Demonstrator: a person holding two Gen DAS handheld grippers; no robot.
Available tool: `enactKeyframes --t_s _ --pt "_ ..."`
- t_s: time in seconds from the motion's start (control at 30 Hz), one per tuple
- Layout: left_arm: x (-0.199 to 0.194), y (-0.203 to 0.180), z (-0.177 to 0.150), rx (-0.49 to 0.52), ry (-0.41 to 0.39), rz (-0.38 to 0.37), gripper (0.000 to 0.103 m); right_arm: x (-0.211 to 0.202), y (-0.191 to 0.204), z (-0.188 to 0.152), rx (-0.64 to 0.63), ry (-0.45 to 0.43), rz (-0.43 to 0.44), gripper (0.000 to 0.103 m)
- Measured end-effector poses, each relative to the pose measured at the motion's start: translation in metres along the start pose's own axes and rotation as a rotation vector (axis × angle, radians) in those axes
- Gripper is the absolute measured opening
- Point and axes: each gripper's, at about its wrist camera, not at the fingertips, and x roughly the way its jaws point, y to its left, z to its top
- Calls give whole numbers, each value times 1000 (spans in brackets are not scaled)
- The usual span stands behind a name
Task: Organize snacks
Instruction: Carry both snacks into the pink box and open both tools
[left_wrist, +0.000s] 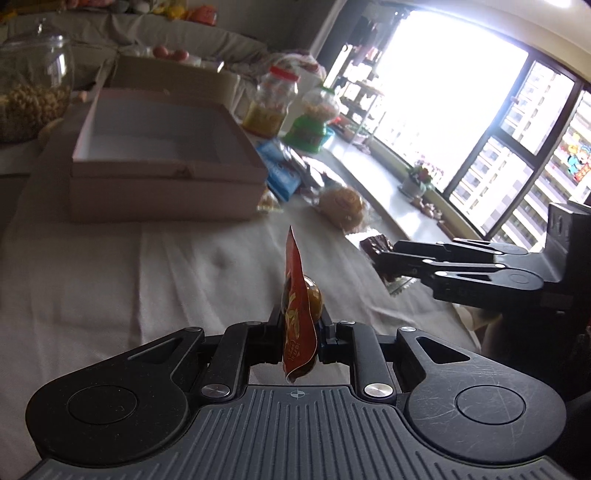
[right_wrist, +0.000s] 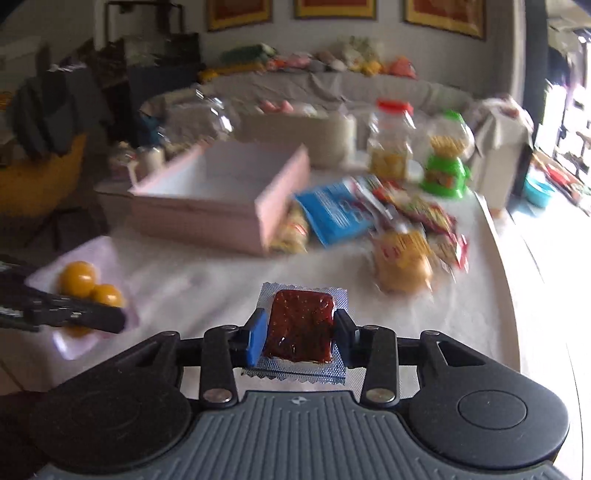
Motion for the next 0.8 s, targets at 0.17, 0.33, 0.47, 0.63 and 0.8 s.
enactKeyframes --t_s 0.17,0.33,0.47,0.63,0.8 --pt "-32 9 52 54 -129 22 21 -30 21 56 -97 -139 63 39" --pt "-31 38 125 56 -201 55 21 -13 32 131 -126 -230 102 39" --pt "-15 68 173 -16 -221 77 21 33 39 172 -123 -210 118 39" --pt "31 104 231 -97 -163 -3 24 84 37 189 -129 -166 110 66" --pt "106 142 216 -131 -19 180 26 90 13 154 -113 -112 55 67"
